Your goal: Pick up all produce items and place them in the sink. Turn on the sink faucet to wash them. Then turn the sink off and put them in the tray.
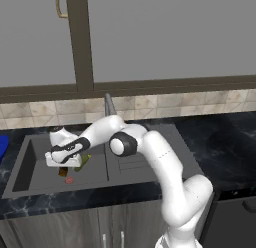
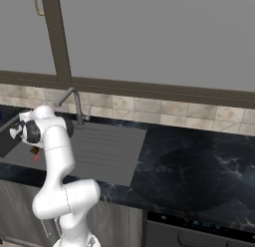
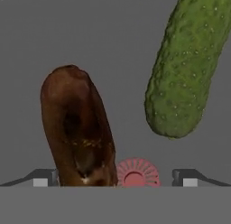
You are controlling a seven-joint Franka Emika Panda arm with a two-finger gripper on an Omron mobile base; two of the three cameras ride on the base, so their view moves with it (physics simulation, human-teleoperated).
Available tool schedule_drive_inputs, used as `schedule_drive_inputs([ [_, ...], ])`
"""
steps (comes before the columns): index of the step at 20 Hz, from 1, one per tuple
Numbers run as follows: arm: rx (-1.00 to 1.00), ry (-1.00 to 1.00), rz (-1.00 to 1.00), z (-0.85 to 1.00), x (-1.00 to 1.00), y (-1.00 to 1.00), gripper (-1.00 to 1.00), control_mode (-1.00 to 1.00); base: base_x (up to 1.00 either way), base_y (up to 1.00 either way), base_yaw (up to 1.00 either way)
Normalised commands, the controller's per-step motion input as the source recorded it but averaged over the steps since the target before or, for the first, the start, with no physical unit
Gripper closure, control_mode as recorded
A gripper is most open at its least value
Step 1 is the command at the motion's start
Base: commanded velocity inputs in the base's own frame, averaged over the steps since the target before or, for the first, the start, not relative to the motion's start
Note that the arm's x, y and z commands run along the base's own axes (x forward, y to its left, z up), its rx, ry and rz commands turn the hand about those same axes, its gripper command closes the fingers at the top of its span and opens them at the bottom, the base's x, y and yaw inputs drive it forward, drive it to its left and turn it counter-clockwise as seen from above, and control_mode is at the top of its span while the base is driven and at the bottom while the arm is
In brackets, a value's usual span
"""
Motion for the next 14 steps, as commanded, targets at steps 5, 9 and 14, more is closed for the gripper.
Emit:
schedule_drive_inputs([
  [5,0.00,0.00,0.00,-0.20,0.20,0.14,-1.00,-1.00,0.00,0.00,0.00],
  [9,0.00,0.00,0.00,-0.24,0.18,0.06,-1.00,-1.00,0.00,0.00,0.00],
  [14,0.00,0.00,0.00,-0.25,0.14,0.05,-1.00,-1.00,0.00,0.00,0.00],
])
